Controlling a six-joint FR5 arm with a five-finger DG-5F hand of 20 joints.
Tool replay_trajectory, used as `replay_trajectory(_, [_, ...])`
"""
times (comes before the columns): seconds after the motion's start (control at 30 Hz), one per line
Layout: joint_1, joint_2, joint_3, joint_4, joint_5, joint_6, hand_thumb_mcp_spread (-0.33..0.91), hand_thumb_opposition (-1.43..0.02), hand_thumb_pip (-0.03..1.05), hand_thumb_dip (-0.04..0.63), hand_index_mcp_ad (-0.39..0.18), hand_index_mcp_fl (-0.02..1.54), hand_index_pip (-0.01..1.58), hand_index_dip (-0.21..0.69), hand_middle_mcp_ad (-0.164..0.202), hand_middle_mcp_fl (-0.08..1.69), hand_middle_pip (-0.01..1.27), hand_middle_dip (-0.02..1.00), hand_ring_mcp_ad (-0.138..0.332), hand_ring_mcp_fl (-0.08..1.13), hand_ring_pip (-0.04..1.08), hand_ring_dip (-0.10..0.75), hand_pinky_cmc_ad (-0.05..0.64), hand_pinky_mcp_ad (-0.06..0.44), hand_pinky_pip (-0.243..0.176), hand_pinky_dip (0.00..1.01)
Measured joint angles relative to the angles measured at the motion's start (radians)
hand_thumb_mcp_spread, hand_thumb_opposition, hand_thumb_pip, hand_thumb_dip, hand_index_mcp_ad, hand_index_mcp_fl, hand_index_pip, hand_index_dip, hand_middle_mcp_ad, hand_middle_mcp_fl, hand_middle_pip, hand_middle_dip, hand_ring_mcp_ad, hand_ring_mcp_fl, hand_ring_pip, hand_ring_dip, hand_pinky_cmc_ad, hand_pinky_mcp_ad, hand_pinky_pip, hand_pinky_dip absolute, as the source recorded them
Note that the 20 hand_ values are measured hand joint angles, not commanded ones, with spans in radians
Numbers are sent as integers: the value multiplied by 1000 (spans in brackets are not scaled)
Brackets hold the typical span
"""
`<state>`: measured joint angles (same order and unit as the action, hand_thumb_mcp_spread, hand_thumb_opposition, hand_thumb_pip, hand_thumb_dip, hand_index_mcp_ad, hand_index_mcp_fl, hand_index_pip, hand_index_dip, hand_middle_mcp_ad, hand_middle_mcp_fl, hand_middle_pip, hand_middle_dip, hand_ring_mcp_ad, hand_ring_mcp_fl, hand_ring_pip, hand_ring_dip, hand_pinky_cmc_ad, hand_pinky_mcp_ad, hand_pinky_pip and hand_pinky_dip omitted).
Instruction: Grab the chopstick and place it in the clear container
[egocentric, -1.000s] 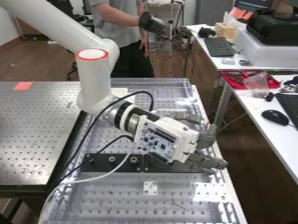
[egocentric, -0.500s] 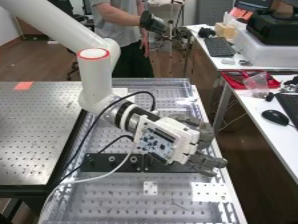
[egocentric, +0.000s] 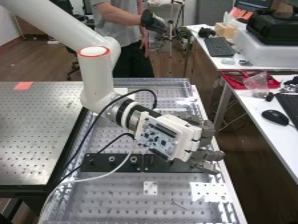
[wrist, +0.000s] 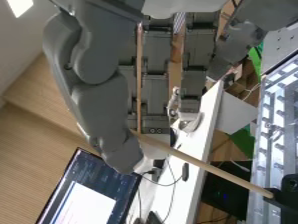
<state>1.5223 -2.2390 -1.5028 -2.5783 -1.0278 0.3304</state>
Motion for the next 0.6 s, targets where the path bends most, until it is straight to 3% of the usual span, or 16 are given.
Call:
replay_trajectory(0.17, [-5, -5, 6, -20, -28, 4, 661, -1061, 499, 267, -119, 935, 1040, 14, -75, 1051, 595, 614, 87, 559, 21, 396, 543, 161, 28, 166])
replay_trajectory(0.2, [-5, -5, 6, -19, -28, 5, 654, -1061, 503, 265, -119, 922, 1042, 16, -61, 1025, 588, 614, 91, 579, 19, 403, 541, 166, 28, 166])
replay_trajectory(0.33, [-6, -6, 3, -20, -28, 15, 609, -1051, 559, 274, -122, 813, 1038, 16, -61, 951, 564, 614, 93, 459, 14, 405, 541, 168, 28, 166])
replay_trajectory(0.6, [-8, -5, -3, -24, -39, 32, 552, -929, 639, 278, -119, 668, 976, 7, -59, 852, 531, 611, 96, 382, 12, 398, 539, 168, 24, 166])
